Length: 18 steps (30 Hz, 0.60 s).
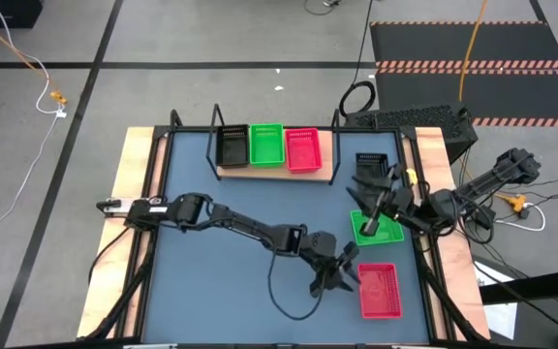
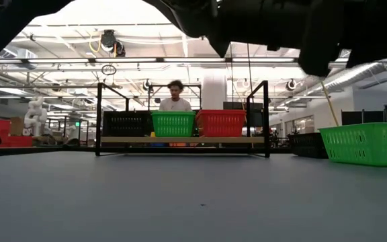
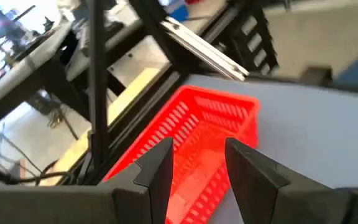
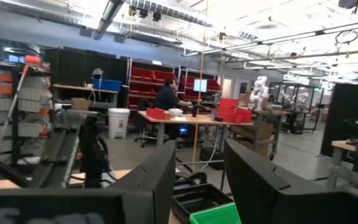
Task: Stack baskets on shelf by color
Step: Move the red bin to the middle right of the table
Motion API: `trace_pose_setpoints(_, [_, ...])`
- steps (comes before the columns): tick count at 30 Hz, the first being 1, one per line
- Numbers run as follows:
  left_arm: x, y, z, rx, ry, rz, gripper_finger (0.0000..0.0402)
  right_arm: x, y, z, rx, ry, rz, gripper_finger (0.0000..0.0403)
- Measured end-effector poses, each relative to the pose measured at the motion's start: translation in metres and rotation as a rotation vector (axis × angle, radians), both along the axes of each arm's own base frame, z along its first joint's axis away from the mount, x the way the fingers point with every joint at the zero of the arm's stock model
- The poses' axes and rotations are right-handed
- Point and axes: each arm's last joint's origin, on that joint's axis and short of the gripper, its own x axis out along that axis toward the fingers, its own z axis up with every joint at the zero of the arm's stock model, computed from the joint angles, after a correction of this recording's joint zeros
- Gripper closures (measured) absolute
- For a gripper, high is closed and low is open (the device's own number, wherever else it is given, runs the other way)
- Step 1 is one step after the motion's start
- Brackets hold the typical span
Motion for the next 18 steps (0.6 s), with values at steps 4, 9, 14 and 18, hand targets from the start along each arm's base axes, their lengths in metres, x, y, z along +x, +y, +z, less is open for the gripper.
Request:
trace_pose_setpoints(4, [0.000,0.000,-0.002,-0.014,0.019,0.007,0.0254,0.000,0.003,-0.002,0.004,0.009,0.018,0.0273])
trace_pose_setpoints(9, [-0.001,-0.002,-0.004,0.076,-0.024,-0.033,0.0254,0.001,0.004,-0.005,-0.038,0.054,0.012,0.0273])
trace_pose_setpoints(14, [0.003,0.004,0.002,0.102,-0.122,-0.032,0.0254,0.001,0.004,-0.006,-0.063,0.079,0.007,0.0273])
trace_pose_setpoints(18, [0.006,0.014,0.002,0.099,-0.142,-0.011,0.0254,0.001,0.004,-0.007,-0.117,0.108,-0.004,0.0273])
